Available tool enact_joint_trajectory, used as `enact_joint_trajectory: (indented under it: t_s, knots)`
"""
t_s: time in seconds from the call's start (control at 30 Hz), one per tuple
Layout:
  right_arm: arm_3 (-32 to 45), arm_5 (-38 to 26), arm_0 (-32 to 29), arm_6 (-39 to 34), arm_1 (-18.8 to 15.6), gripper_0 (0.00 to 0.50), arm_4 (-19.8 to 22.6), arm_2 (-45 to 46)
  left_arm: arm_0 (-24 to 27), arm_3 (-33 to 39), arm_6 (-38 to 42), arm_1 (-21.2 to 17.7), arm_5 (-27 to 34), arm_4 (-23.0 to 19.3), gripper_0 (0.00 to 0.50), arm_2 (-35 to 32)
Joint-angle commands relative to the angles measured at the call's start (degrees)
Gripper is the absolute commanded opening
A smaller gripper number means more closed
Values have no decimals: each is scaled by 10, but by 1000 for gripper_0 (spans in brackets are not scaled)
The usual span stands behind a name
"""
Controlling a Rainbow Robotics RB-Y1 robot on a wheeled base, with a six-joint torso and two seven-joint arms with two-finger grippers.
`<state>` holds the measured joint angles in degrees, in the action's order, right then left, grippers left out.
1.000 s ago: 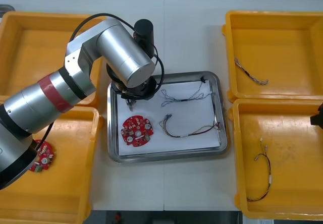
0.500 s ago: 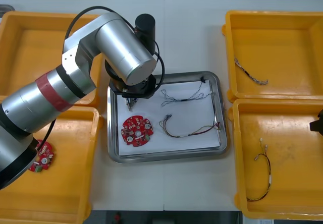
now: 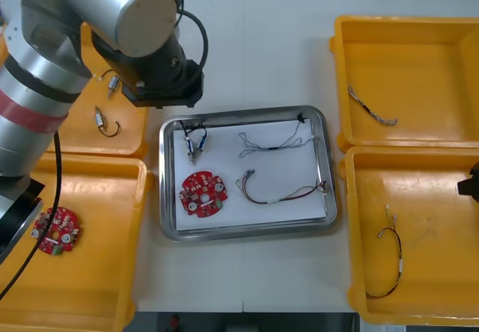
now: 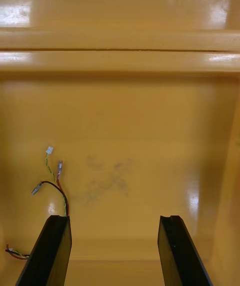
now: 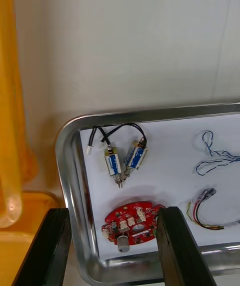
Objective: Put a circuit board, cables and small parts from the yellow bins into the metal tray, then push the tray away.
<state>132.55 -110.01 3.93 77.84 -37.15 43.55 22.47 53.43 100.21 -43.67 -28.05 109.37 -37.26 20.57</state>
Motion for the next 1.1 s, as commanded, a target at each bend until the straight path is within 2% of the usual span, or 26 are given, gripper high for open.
enact_joint_trajectory:
  t_s: [0.03, 0.2, 0.43, 0.67, 0.9, 1.0, 1.1]
  knots:
    - [45, 0, -1, -25, -20, 500, 11, -14, -3, 39, -94, -33, 6, -9, 500, -48]
    - [75, 0, 20, -26, -34, 500, 22, -52, -21, 59, -141, -50, 6, -19, 500, -87]
    - [79, 0, 91, -30, -40, 500, 76, -124, -78, 101, -198, -93, 6, -34, 500, -130]
    - [79, 0, 171, -28, -40, 500, 93, -236, -134, 122, -246, -138, 6, -78, 500, -195]
    - [78, 0, 249, -23, -30, 500, 60, -386, -199, 162, -256, -168, 6, -89, 500, -237]
    - [75, 0, 282, -19, -13, 500, 31, -451, -234, 177, -259, -177, 6, -96, 500, -264]
    - [54, 0, 318, -8, 16, 500, 3, -516, -272, 190, -264, -188, 6, -120, 500, -294]
